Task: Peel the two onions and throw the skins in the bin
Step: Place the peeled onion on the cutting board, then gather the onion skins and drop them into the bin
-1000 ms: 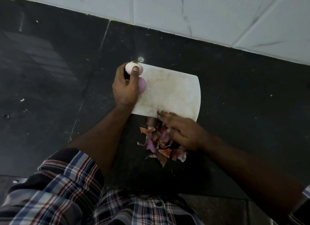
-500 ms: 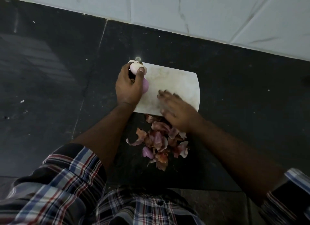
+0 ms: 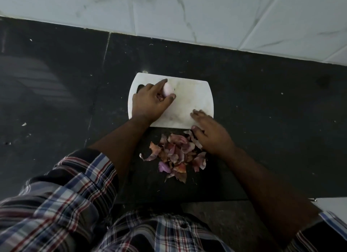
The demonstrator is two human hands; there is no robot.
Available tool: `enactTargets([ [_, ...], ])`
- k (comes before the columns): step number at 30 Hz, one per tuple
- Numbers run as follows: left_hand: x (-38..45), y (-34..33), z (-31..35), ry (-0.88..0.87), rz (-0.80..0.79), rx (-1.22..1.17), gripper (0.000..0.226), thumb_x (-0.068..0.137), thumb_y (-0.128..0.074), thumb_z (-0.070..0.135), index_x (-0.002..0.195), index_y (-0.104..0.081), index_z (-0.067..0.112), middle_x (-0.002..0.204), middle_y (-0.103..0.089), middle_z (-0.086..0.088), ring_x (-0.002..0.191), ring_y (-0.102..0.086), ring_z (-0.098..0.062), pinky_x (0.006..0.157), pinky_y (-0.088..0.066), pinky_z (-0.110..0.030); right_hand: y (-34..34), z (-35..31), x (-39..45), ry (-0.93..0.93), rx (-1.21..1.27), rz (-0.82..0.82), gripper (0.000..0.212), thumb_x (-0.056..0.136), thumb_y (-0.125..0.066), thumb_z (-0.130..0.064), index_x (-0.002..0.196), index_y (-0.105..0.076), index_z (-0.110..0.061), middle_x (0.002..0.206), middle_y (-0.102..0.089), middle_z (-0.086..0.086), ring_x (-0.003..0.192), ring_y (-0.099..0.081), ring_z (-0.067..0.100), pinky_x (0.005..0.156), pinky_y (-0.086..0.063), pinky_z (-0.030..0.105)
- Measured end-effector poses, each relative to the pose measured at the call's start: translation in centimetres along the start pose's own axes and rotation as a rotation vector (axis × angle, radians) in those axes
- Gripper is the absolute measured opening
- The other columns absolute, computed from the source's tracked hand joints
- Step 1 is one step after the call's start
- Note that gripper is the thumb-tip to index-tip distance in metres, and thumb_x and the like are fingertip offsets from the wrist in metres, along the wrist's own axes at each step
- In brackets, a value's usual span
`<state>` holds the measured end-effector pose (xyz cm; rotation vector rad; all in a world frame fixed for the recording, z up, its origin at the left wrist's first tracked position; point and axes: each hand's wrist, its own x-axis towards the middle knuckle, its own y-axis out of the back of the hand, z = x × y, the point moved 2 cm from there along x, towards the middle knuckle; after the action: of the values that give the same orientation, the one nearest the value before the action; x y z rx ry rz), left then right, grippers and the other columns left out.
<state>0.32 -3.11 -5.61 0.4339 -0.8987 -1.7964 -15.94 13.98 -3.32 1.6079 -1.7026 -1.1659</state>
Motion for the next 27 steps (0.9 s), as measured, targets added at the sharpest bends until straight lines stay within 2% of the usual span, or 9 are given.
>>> enactTargets([
  [2,0.1,0.1,0.7,-0.016,-0.081,0.096,0.063,0.083,-0.054,0.068,0.141,-0.050,0.043,0.112,-0.065,0.001,0.112,-0.056,-0.028,0.091,-0.044,-0.044,-0.5,0.4,-0.9,-0.110,-0.049,-0.014,0.055,0.104,-0.042,-0.033,0.155,-0.030,-0.015,0.165,-0.022,0.004,0.154,-0.013,0.018,0.126,-0.010,0.037],
  [5,0.4,0.0,1.8,-0.034,-0.228,0.164,0.066,0.081,-0.058,0.064,0.144,-0.041,0.050,0.119,-0.060,-0.001,0.115,-0.055,-0.030,0.098,-0.040,-0.051,-2.6,-1.7,-2.5,-0.047,-0.076,-0.075,0.057,0.105,-0.033,-0.034,0.156,-0.025,-0.010,0.166,-0.014,0.008,0.155,-0.005,0.021,0.125,-0.001,0.035],
  [8,0.9,0.4,2.2,-0.034,-0.405,0.221,0.084,0.076,-0.061,0.070,0.150,-0.025,0.052,0.134,-0.052,-0.005,0.126,-0.049,-0.033,0.105,-0.036,-0.056,-3.0,-3.6,-3.9,0.010,0.033,-0.111,0.052,0.105,-0.039,-0.028,0.154,-0.032,-0.012,0.164,-0.023,0.004,0.153,-0.015,0.016,0.124,-0.013,0.030],
  [10,0.9,1.0,2.4,-0.028,-0.484,0.215,0.099,0.074,-0.064,0.075,0.155,-0.012,0.047,0.151,-0.040,-0.007,0.137,-0.039,-0.037,0.109,-0.032,-0.060,-1.9,-3.4,-4.4,-0.040,0.081,0.033,0.049,0.102,-0.045,-0.026,0.149,-0.042,-0.012,0.157,-0.040,0.006,0.146,-0.034,0.018,0.119,-0.024,0.028],
  [12,0.2,2.1,2.4,-0.010,-0.458,0.176,0.108,0.073,-0.064,0.077,0.157,-0.005,0.042,0.159,-0.030,-0.006,0.144,-0.030,-0.038,0.111,-0.029,-0.062,-0.6,-2.2,-4.7,-0.165,0.059,0.256,0.042,0.100,-0.052,-0.024,0.139,-0.056,-0.011,0.141,-0.059,0.009,0.130,-0.054,0.024,0.109,-0.039,0.032],
  [15,-2.2,3.6,1.1,-0.004,-0.394,0.182,0.111,0.073,-0.066,0.075,0.157,-0.003,0.038,0.163,-0.022,-0.004,0.148,-0.022,-0.033,0.114,-0.022,-0.061,-0.1,-1.1,-4.7,-0.240,-0.024,0.272,0.035,0.100,-0.052,-0.026,0.129,-0.065,-0.011,0.125,-0.068,0.010,0.115,-0.063,0.027,0.097,-0.049,0.034],
  [18,-4.3,4.2,-1.1,-0.045,-0.405,0.177,0.112,0.076,-0.076,0.056,0.158,-0.003,0.036,0.163,-0.022,-0.002,0.149,-0.023,-0.027,0.117,-0.017,-0.054,-0.1,-1.2,-4.4,-0.246,-0.035,0.263,0.036,0.099,-0.053,-0.025,0.131,-0.063,-0.010,0.129,-0.067,0.009,0.119,-0.061,0.027,0.098,-0.047,0.033],
  [21,-4.7,4.4,-2.3,-0.094,-0.399,0.148,0.112,0.077,-0.080,0.036,0.159,-0.004,0.034,0.161,-0.028,-0.001,0.145,-0.032,-0.029,0.118,-0.022,-0.053,0.1,-1.0,-3.8,-0.261,-0.027,0.228,0.041,0.099,-0.052,-0.022,0.137,-0.058,-0.008,0.137,-0.062,0.011,0.126,-0.058,0.028,0.104,-0.044,0.034],
  [27,-4.1,4.0,-1.9,-0.095,-0.352,0.105,0.116,0.078,-0.080,0.026,0.159,0.003,0.029,0.159,-0.036,-0.001,0.147,-0.032,-0.023,0.121,-0.018,-0.050,0.2,-0.3,-2.2,-0.260,-0.049,0.132,0.048,0.100,-0.049,-0.021,0.144,-0.048,-0.005,0.151,-0.048,0.015,0.141,-0.044,0.028,0.118,-0.034,0.038],
])
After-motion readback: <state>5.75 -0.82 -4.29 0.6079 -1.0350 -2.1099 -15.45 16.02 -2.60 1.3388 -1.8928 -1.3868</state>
